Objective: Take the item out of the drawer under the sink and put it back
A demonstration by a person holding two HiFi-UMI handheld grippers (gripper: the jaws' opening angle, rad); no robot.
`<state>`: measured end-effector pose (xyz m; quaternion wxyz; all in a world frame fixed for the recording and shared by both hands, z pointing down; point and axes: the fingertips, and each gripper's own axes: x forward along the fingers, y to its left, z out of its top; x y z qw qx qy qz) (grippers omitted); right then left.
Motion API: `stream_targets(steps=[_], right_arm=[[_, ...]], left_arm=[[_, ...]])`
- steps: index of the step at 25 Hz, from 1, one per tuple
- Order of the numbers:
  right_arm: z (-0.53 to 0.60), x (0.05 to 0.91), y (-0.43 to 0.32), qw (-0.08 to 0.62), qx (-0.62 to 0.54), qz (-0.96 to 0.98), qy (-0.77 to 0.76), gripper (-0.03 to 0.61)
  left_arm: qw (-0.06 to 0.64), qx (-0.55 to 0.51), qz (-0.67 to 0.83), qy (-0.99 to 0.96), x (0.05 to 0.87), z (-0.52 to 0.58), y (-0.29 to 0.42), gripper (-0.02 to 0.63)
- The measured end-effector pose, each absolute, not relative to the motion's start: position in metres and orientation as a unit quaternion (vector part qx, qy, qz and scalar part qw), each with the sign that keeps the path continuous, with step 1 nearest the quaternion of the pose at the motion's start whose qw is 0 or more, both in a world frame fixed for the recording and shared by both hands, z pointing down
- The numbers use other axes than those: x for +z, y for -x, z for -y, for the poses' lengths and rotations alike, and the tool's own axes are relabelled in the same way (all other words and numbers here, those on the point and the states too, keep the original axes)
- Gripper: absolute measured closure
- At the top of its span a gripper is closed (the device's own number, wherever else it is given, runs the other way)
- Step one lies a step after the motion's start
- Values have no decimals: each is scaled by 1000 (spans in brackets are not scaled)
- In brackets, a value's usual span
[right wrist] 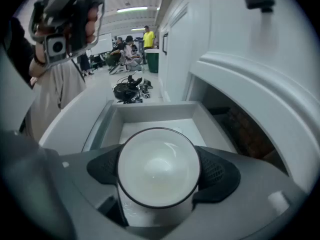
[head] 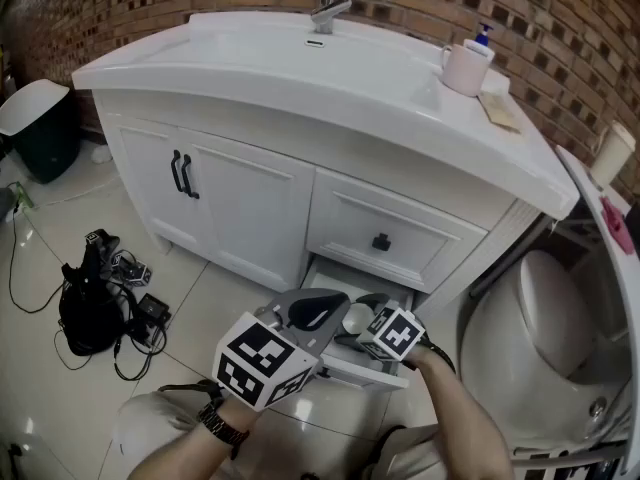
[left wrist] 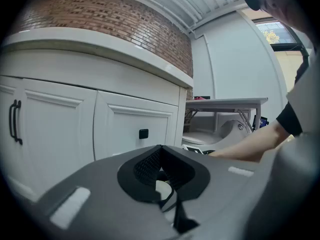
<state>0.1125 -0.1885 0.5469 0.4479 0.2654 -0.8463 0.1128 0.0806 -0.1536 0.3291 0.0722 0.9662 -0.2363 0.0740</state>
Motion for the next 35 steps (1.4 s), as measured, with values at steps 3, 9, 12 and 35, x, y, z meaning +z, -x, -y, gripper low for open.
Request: stream_targets(steps=[3, 9, 12, 35], right_arm=[[194, 546, -116, 461, 85, 839, -277, 164], [194, 469, -123, 335, 92, 868, -354, 166], [180, 421, -128, 276, 63, 878, -385, 166], [154, 365, -130, 222, -12, 880, -419, 166]], left_arm=[[70, 71, 236, -966, 327, 157, -78, 606], [67, 63, 231, -969, 321, 154, -79, 606], [63, 64, 231, -969, 321, 151, -78, 606], [56, 37, 259, -963, 310, 156, -63, 603]])
